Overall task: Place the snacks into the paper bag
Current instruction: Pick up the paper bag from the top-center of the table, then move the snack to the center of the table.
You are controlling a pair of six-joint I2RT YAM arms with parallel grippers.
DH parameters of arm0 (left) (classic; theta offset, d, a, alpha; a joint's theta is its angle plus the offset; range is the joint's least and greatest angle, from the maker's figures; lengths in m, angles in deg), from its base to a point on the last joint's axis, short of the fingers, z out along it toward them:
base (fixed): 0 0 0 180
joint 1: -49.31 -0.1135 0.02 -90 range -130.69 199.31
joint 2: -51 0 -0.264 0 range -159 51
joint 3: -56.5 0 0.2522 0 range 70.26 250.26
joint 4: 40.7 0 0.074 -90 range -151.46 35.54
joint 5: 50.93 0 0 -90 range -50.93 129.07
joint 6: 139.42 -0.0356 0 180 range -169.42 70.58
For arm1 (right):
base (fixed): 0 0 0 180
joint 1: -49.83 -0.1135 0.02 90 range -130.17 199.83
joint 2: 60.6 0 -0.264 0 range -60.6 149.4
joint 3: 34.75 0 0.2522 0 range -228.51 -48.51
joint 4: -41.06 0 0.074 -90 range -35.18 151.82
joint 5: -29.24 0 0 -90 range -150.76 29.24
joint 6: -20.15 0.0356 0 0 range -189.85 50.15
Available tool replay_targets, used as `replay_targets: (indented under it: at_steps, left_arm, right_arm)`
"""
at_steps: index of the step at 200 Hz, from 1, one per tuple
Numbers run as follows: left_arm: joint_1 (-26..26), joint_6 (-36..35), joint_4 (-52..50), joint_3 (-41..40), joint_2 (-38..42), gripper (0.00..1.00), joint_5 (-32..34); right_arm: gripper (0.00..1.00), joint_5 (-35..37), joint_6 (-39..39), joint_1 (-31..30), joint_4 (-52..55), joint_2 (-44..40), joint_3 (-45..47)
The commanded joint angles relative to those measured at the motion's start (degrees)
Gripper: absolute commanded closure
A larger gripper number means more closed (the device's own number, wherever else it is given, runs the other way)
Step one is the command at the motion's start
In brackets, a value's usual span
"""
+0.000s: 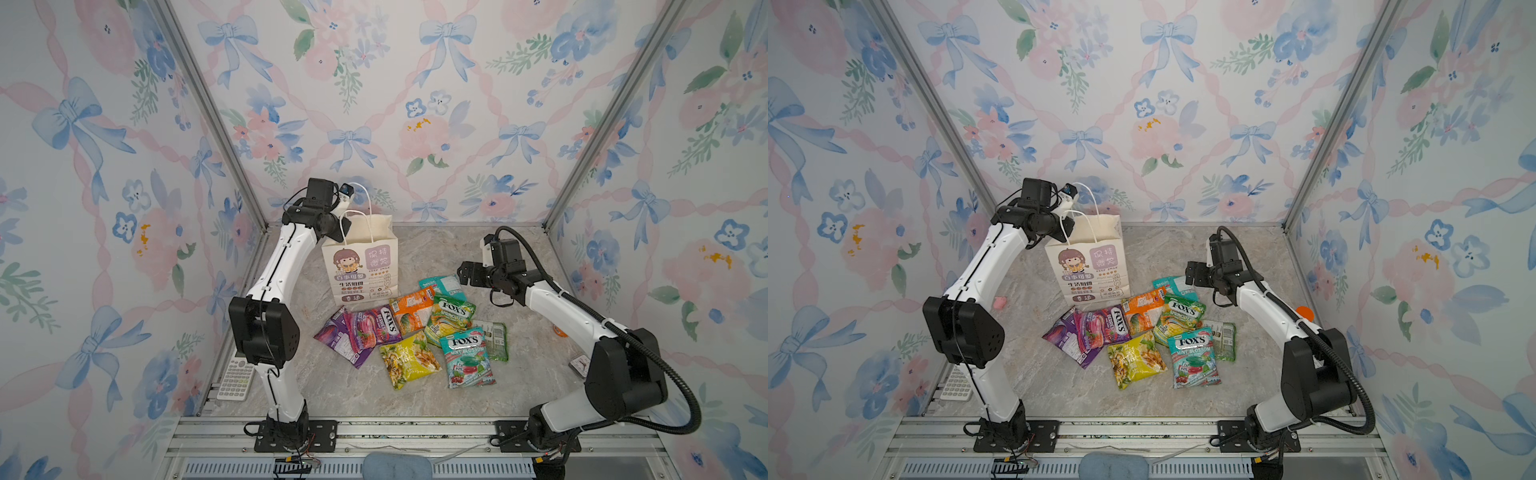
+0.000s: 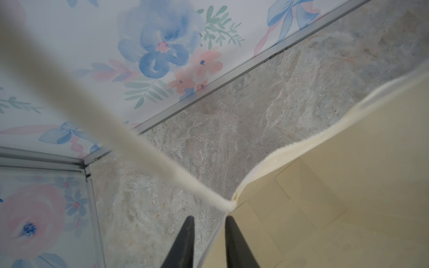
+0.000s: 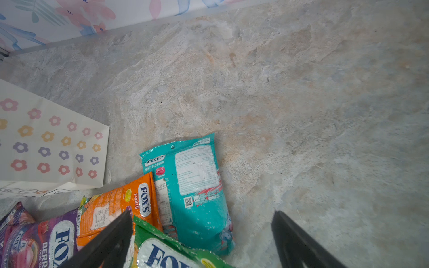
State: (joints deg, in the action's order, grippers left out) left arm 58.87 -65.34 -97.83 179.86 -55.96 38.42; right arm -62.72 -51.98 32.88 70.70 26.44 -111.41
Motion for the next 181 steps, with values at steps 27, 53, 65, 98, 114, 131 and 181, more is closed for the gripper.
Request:
replay_targets:
  at_steps: [27,53,65,98,114,131,181]
  left_arm:
    - [-0.3,5.1,-0.1,-1.7,4.6,0.9,4.6]
    - [-0.6,8.1,-0.2,-3.5,6.7,1.0,6.6]
    - [-0.8,9.5,-0.2,-4.4,7.9,1.0,7.6]
    - [-3.0,14.0,-0.3,-6.5,10.7,1.0,6.3]
    - [-4.9,16.0,-0.2,-7.5,11.8,1.0,4.4]
    - [-6.8,17.5,-0.3,-8.9,12.9,1.0,3.9]
    - [-11.2,19.0,-0.2,-12.3,15.0,1.0,5.0]
  right_arm:
    - [0.09,-1.6,-0.6,-6.9,2.4,2.1,-4.8]
    - [0.11,-1.2,0.7,-13.7,3.1,3.4,-6.7]
    - [0.11,-1.0,1.6,-17.2,3.0,4.2,-7.2]
    - [0.12,0.8,2.5,-27.4,2.6,9.0,-10.5]
    - [0.12,1.2,2.1,-31.3,3.4,13.5,-13.8]
    - [0.12,1.8,0.6,-34.7,5.7,18.7,-19.0]
    - [0.09,5.2,-6.6,-41.5,12.6,31.4,-33.2]
